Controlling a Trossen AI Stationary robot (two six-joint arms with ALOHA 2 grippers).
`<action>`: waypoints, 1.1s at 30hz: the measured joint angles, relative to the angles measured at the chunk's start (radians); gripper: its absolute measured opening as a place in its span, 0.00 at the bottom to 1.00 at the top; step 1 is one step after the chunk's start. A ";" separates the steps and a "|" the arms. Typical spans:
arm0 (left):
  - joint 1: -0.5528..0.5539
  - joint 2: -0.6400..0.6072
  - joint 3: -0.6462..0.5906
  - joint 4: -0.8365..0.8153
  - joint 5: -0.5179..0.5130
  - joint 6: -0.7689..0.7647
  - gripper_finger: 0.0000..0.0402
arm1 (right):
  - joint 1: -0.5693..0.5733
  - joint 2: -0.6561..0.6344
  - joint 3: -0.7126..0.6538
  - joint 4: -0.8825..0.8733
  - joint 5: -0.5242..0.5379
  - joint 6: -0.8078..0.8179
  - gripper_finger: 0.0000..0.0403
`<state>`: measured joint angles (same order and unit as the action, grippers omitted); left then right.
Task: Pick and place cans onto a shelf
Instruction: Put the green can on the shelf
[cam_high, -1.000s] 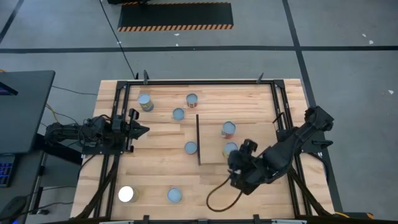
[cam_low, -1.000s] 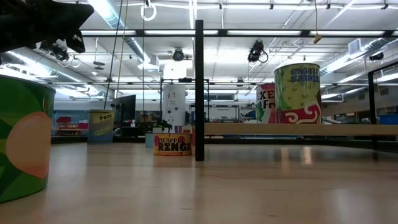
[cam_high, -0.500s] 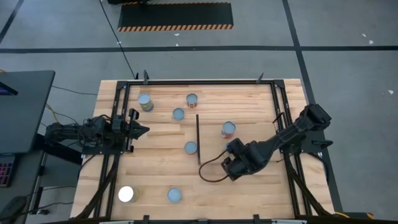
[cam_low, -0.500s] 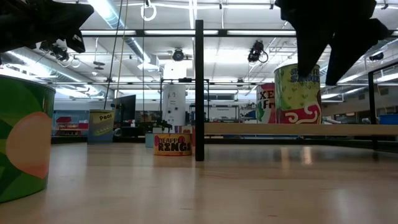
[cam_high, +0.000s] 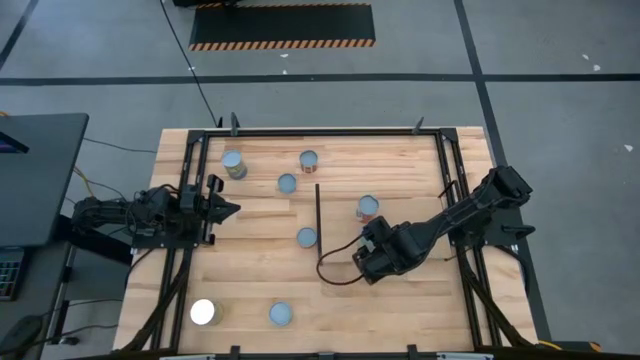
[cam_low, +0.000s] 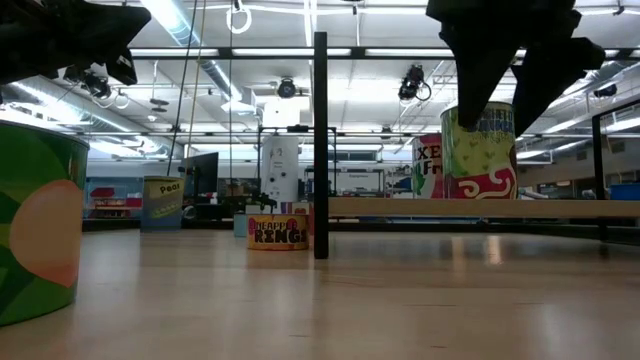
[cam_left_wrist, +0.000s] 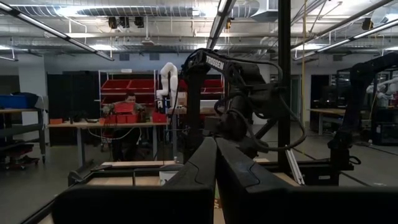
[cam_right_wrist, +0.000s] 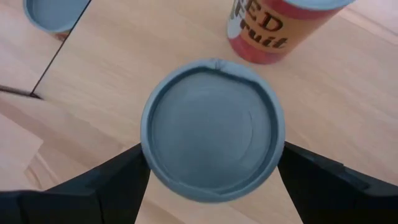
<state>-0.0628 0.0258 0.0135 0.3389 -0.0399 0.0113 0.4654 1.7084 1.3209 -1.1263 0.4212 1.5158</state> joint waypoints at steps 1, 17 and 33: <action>0.000 0.000 0.000 0.000 0.000 0.000 0.03 | -0.002 0.000 0.000 0.000 0.003 0.000 0.86; 0.000 0.000 0.000 0.000 0.000 0.000 0.03 | -0.030 0.000 0.000 -0.001 0.011 -0.006 0.86; 0.000 0.000 0.000 0.000 0.000 0.000 0.03 | -0.047 0.000 0.000 0.042 0.023 -0.025 0.86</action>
<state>-0.0629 0.0258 0.0135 0.3389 -0.0400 0.0113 0.4180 1.7084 1.3209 -1.0845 0.4446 1.4907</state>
